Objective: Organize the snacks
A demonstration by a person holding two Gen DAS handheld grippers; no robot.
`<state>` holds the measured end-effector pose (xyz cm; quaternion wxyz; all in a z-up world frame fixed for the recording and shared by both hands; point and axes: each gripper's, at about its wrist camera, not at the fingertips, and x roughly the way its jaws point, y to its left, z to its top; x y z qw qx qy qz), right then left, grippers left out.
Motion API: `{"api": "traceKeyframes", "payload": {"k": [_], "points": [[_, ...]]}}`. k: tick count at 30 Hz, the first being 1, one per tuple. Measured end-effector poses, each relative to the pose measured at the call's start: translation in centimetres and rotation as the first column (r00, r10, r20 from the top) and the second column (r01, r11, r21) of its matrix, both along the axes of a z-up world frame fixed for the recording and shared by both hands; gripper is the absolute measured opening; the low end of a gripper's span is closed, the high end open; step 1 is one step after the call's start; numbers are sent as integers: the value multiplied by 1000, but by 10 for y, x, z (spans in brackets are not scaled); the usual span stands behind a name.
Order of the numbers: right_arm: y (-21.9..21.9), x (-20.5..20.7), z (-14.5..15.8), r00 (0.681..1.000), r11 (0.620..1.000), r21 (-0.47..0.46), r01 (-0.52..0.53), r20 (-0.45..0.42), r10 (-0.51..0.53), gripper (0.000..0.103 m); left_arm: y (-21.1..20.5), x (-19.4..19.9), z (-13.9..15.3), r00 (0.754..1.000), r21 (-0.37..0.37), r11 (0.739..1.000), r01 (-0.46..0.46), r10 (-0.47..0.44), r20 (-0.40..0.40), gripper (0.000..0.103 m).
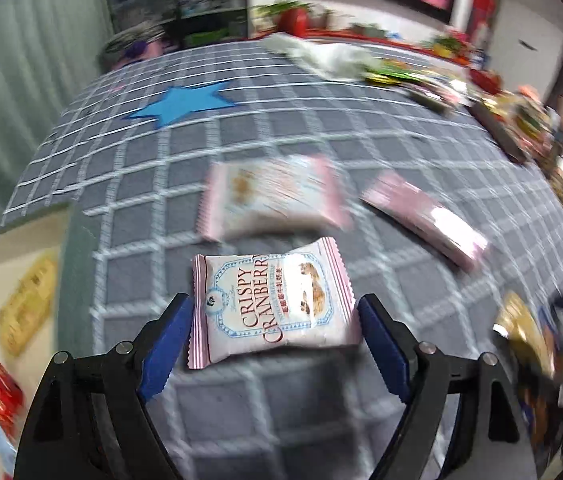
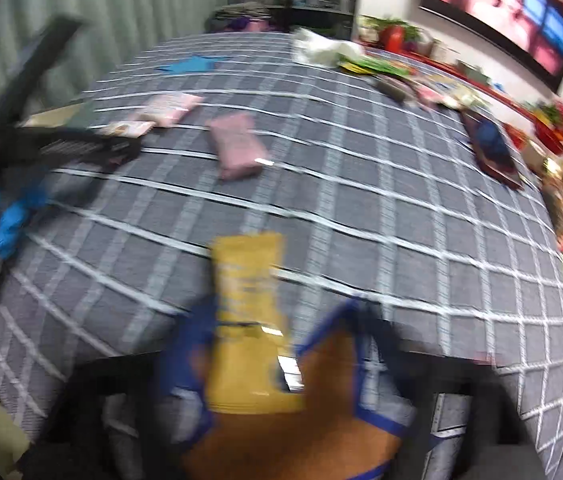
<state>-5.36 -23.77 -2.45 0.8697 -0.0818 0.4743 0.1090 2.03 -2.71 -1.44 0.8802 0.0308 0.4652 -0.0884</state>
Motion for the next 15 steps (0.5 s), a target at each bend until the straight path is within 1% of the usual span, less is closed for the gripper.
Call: {"api": "traceKeyframes", "payload": {"k": [1,3,4,5,7,8,10,11,12,13,14,15], "points": [[-8,-1,1,1000,1000,17,17,11,-17,95,-5,-7,0,1000,4,1000,23,-23,8,86],[-22,1,1,998,998,12,56,21,-57,95,-23,-32,0,995,25,996,90,-91,32,86],[-29,1,1,997,997,20,72,25,-72,98,-28,-36,-1,994,21,994,109,-110,28,86],[-34,3,0,996,996,22,88,22,-89,103,-32,-42,0,991,21,991,130,-131,19,86],[-43,3,2,994,993,60,106,25,-107,103,-37,-50,8,987,55,986,155,-157,32,86],[-44,3,2,994,992,71,105,27,-108,103,-37,-53,16,983,87,982,165,-171,63,86],[-42,2,1,994,993,59,99,31,-101,103,-36,-54,28,978,123,978,168,-181,99,87],[-40,1,0,994,994,48,99,33,-101,103,-34,-50,33,980,133,980,150,-165,109,88],[-38,2,0,994,995,32,99,34,-100,103,-29,-43,38,987,120,986,112,-125,106,88],[-37,2,-1,995,995,25,98,34,-99,103,-26,-39,40,990,99,991,91,-101,100,88],[-38,3,-1,994,995,28,99,34,-100,103,-22,-31,42,995,56,997,52,-56,83,88],[-38,3,-1,994,995,31,98,34,-99,103,-21,-22,42,998,39,999,6,-8,65,88]]}}
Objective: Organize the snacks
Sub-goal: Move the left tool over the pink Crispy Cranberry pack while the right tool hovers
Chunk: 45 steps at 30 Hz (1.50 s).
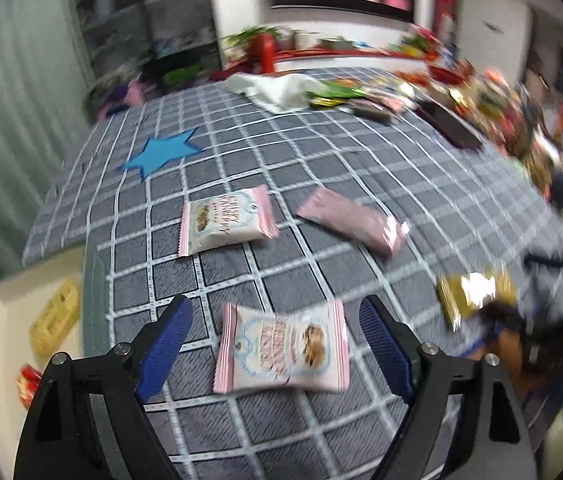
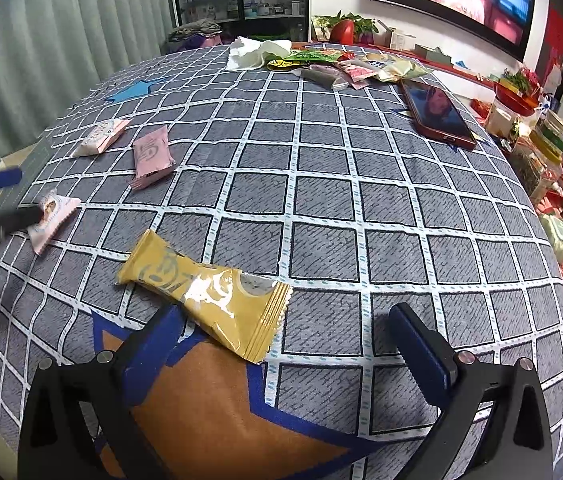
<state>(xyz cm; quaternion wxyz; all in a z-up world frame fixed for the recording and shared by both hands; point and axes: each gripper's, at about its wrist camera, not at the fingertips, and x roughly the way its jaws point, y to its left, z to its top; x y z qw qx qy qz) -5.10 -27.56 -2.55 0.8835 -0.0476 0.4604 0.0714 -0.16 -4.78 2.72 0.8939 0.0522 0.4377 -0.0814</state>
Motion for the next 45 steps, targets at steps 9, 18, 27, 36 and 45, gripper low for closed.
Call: {"api": "traceKeyframes", "payload": {"k": [9,18,27,36,45], "points": [[-1,-1,1,1000,1000,20,2,5,-2,103,-9,14,-35,990,107,991,-85,96,-100,89],[-6,-2,2,1000,999,48,-2,11,1,103,17,-41,-17,993,57,992,-116,117,-19,90],[-3,-2,2,1000,1000,25,-5,8,5,103,-3,-18,-43,993,72,991,-111,113,-23,97],[0,-2,1,1000,1000,3,-3,5,3,103,8,-20,-49,991,-21,992,-128,127,-31,103],[1,-2,0,1000,1000,-2,-2,5,2,103,8,-20,-49,991,-21,992,-128,128,-32,103]]}}
